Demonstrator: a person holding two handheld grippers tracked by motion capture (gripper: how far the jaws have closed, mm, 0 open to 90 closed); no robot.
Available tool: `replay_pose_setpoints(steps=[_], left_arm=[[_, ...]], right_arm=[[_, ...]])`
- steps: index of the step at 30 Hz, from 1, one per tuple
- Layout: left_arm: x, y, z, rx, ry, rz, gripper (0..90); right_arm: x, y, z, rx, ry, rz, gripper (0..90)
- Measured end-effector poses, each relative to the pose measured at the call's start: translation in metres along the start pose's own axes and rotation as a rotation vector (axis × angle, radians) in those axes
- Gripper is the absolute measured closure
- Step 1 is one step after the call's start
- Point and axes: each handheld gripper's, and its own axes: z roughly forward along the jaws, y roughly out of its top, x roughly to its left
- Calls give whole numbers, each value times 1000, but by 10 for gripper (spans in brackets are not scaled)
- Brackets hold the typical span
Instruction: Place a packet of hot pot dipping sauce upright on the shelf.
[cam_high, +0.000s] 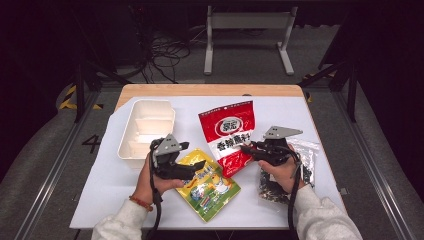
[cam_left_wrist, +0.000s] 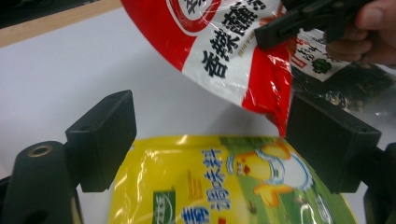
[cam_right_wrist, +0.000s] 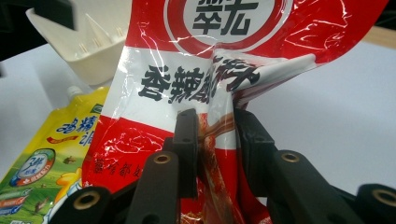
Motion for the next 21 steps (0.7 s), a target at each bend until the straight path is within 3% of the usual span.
replay_pose_setpoints(steps=[4,8,12,13,21], left_arm=[[2,11,22,16,-51,-35,174],[-1,21,38,37,-61,-21,173],[1,28,45,25,-81,-26,188],[3,30,48,24,-110,-20,245],[5,35,53,27,-133,-10,404]], right_arm=[[6,2,-2,-32,19,-12,714],[13,3,-4,-59,28,-33,713],[17,4,-6,-97,52,-47,713],[19,4,-6,-108,59,-63,712],[27,5,-4,-129,87,-96,710]])
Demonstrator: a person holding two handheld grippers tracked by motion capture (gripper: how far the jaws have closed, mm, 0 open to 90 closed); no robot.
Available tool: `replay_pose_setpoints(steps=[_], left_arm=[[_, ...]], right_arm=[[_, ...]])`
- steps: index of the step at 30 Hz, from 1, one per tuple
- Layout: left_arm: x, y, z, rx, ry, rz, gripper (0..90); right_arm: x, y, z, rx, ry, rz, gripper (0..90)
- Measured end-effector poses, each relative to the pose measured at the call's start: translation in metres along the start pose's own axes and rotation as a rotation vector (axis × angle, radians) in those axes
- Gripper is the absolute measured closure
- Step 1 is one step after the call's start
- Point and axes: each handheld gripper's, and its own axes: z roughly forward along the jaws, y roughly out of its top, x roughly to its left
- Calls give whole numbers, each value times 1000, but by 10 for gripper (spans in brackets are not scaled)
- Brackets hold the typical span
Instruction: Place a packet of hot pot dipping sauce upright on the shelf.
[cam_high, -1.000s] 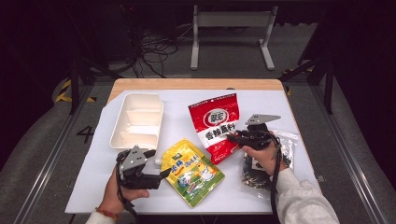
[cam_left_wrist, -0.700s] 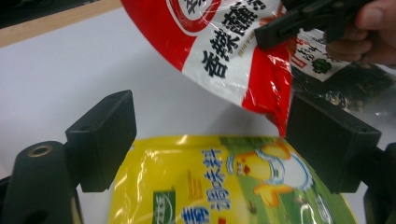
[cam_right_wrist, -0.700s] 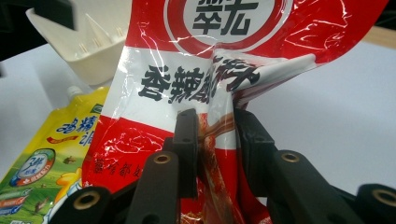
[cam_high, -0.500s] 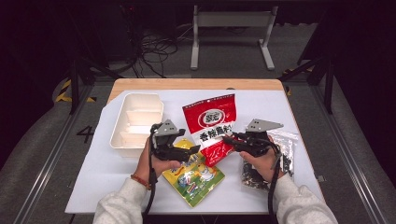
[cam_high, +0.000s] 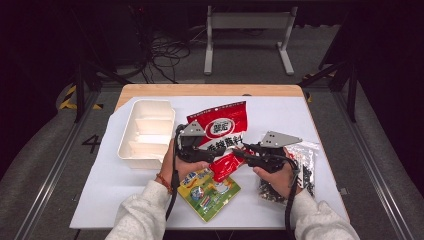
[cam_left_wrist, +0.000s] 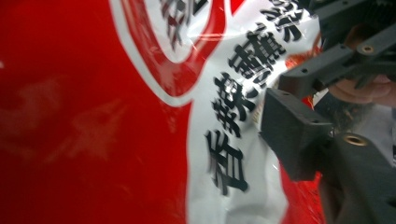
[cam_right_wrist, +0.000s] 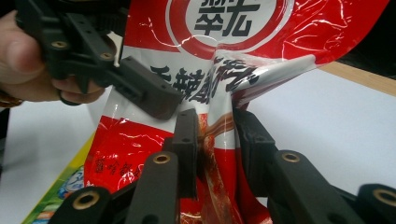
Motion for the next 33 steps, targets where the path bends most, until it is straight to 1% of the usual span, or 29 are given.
replay_pose_setpoints(steps=[1,2,3,4,5,7,9,10,12,13,14,17,20,21,22,23,24,25,26,27,28,29,31,32,33], left_arm=[[0,0,0,-1,-4,6,410],[-2,1,0,-3,-2,21,477],[-2,1,0,-3,-2,21,510],[-2,3,0,-4,-2,34,552],[-3,3,0,-7,-2,46,552],[-5,4,-2,-27,8,70,690],[-5,3,-5,-56,0,88,784],[-5,3,-6,-62,0,94,859],[-7,4,-8,-68,19,120,871],[-8,4,-8,-70,26,133,877],[-9,5,-9,-73,34,146,880],[-11,6,-11,-81,32,167,881],[-11,6,-12,-76,40,177,883],[-10,6,-13,-76,36,185,884],[-11,7,-15,-78,37,192,885],[-11,7,-15,-78,37,192,885],[-11,8,-17,-79,42,200,885],[-11,9,-18,-79,44,207,885],[-11,9,-20,-79,44,208,885],[-10,10,-23,-79,52,211,885],[-10,10,-23,-79,52,211,885],[-9,11,-26,-81,58,215,885],[-7,11,-29,-87,63,213,886],[-6,12,-31,-86,66,217,886],[-6,12,-33,-88,70,218,886]], right_arm=[[1,0,0,-2,-1,-3,710],[2,0,1,-2,-11,-18,710],[2,0,1,-2,-11,-18,710],[3,-1,2,-1,-16,-24,710],[3,-1,2,-1,-16,-24,710],[3,-1,2,2,-24,-33,708],[4,-2,3,7,-38,-45,702],[4,-3,4,14,-42,-52,697],[5,-3,4,19,-45,-53,696],[5,-3,5,22,-54,-54,691],[5,-3,6,19,-56,-46,689],[2,-3,4,14,-56,-37,669],[0,-4,2,16,-60,-26,657],[0,-5,2,14,-60,-24,651],[-1,-5,2,22,-62,-15,568],[-1,-5,2,22,-62,-15,568],[-1,-5,2,27,-66,-14,524],[-2,-5,2,40,-70,-13,517],[-2,-5,1,46,-65,-15,490],[-2,-5,-2,54,-73,-18,441],[-2,-5,-2,54,-73,-18,441],[-3,-5,-4,55,-80,-17,436],[-4,-5,-10,51,-81,-12,376],[-6,-4,-15,67,-86,-5,332],[-6,-4,-15,67,-86,-5,332]])
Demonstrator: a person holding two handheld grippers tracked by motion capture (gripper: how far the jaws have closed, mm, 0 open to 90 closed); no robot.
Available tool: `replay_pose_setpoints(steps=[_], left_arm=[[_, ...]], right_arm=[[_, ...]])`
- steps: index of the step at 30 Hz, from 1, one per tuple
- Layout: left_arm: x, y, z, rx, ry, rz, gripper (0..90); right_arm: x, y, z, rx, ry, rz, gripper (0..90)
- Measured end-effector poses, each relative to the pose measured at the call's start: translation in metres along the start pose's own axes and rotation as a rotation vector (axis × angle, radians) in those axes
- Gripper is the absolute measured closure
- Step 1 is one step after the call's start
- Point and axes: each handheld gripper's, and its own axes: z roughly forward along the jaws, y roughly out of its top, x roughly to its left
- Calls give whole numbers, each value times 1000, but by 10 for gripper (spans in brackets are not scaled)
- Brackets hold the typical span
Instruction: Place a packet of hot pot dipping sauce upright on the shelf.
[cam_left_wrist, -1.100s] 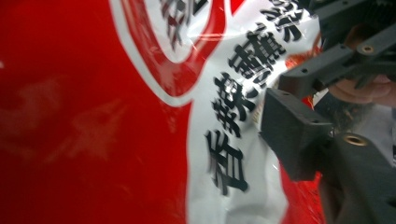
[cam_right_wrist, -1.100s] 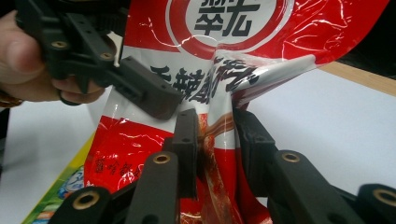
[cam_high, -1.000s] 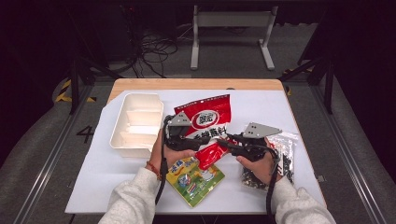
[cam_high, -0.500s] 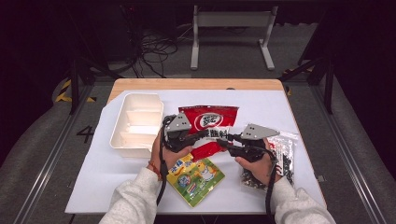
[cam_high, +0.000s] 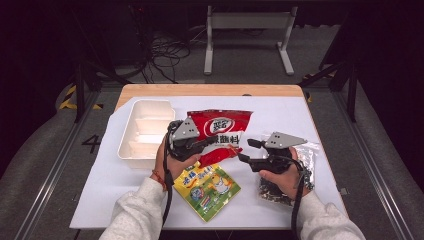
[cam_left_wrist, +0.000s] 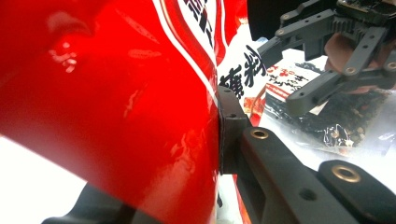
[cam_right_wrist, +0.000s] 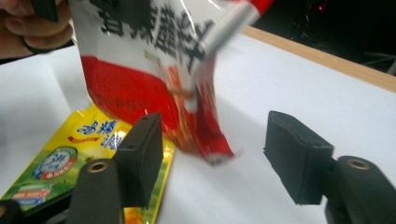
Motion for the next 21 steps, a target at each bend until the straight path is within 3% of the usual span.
replay_pose_setpoints(steps=[9,21], left_arm=[[8,4,-13,-14,24,8,886],[17,5,-30,-28,56,15,886]], right_arm=[[-5,-8,-27,29,-31,-14,253],[-7,-24,-52,77,-65,-39,219]])
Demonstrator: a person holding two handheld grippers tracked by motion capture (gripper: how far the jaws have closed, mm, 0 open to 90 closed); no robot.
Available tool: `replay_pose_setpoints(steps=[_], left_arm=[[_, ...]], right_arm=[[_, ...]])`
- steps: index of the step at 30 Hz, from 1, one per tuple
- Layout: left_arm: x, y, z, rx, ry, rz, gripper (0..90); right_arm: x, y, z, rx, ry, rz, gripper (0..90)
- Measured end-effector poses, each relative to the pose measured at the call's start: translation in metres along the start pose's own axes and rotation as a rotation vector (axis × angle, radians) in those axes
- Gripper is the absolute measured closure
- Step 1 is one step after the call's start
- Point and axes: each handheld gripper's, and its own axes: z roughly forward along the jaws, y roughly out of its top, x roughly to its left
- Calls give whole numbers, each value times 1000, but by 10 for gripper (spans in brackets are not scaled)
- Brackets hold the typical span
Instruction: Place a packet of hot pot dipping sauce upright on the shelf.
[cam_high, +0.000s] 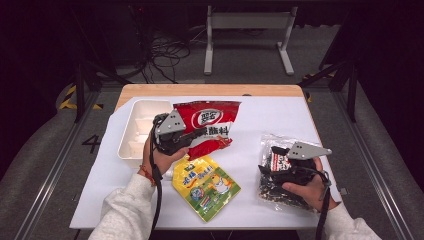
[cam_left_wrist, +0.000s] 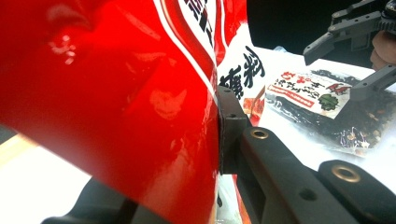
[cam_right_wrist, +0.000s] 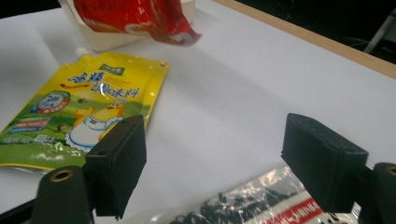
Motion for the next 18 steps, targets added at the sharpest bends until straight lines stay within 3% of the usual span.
replay_pose_setpoints(steps=[8,18], left_arm=[[18,5,-19,-4,58,19,886],[74,8,-56,-6,130,57,885]], right_arm=[[-9,-9,-6,-5,-14,39,218],[-2,-20,-9,6,-18,43,217]])
